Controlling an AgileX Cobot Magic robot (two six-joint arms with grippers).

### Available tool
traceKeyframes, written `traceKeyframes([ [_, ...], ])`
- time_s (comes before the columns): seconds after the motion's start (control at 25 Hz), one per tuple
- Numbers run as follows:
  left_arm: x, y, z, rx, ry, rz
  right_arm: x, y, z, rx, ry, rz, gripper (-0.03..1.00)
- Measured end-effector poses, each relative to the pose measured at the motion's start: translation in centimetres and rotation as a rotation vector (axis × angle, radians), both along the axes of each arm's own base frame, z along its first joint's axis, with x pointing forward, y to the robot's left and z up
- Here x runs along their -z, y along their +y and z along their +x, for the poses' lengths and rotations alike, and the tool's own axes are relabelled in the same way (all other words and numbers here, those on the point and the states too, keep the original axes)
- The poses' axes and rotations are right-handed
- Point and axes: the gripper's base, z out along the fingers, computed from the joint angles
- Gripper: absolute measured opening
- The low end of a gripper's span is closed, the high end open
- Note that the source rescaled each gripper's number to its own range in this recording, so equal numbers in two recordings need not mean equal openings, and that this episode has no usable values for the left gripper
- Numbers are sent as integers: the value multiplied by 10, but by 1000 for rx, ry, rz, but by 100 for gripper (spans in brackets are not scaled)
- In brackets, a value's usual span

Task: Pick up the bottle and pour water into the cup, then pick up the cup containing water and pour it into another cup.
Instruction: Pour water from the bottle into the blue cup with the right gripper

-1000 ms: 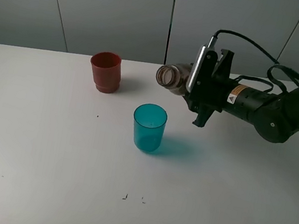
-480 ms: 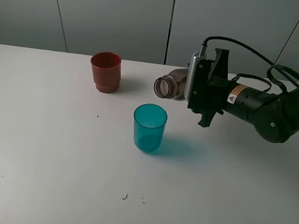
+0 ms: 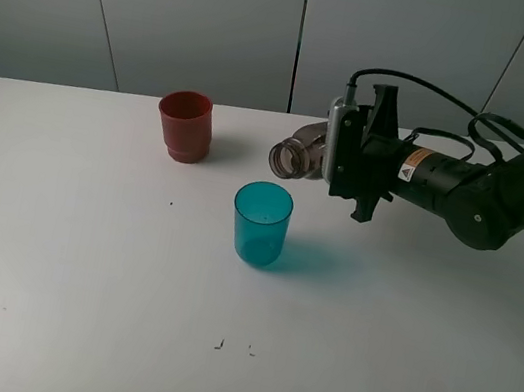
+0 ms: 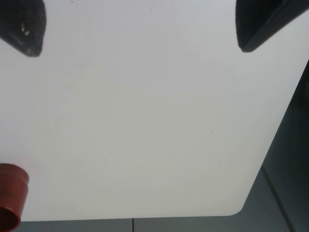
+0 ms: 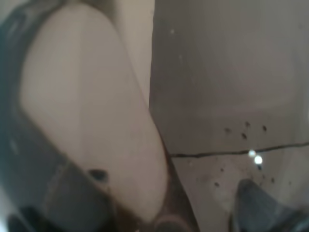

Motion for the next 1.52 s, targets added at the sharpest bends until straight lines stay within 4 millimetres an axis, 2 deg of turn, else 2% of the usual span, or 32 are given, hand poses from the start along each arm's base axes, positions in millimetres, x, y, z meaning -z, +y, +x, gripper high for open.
traceKeyframes([
  [0.64,0,0,0,1,0,2,0,-1,0,-27,-51,-72,1],
  [1.52,0,0,0,0,0,0,-4,0,2,-22,-96,-68,1],
])
